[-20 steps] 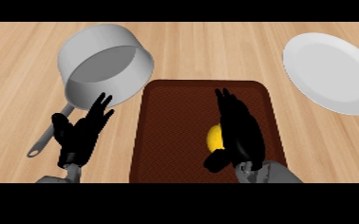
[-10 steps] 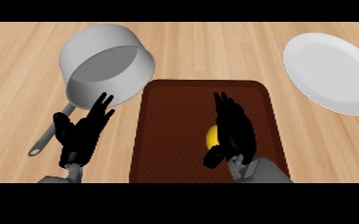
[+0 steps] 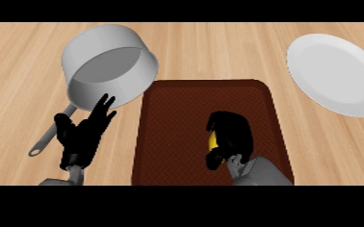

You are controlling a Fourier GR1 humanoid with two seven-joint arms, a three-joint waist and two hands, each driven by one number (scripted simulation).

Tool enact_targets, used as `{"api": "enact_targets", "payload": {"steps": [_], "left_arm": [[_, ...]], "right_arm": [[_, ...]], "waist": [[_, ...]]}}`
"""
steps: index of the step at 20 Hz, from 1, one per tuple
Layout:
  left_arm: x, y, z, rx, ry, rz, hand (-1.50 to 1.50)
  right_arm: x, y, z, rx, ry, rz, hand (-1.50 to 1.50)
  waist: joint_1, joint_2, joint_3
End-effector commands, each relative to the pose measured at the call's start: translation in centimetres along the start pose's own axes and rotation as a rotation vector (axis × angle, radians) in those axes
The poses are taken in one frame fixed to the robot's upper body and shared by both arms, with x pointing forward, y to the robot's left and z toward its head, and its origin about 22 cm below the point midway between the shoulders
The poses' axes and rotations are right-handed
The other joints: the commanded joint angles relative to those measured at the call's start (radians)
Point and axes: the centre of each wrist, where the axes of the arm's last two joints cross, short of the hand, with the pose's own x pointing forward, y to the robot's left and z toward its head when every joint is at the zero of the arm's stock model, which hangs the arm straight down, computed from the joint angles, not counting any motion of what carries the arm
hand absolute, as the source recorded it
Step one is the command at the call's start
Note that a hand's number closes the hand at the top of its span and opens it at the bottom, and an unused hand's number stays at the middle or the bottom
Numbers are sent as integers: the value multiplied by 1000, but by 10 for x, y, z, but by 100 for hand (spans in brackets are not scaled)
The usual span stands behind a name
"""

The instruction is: Pick the lemon from the tray and place it in the plate

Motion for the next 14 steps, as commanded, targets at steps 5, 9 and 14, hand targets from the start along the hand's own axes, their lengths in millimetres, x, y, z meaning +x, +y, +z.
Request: {"api": "enact_targets", "payload": {"steps": [5,9,14], "left_arm": [[-27,3,1,1,54,3,0],[-28,4,8,0,69,9,0],[-26,0,10,52,66,23,0]], "right_arm": [[-5,10,6,-117,-26,54,150],[-46,2,31,-147,-287,42,150],[-71,-24,91,-242,-629,-73,150]], "waist": [[-3,7,-3],[-12,6,-2],[-55,-5,0]]}}
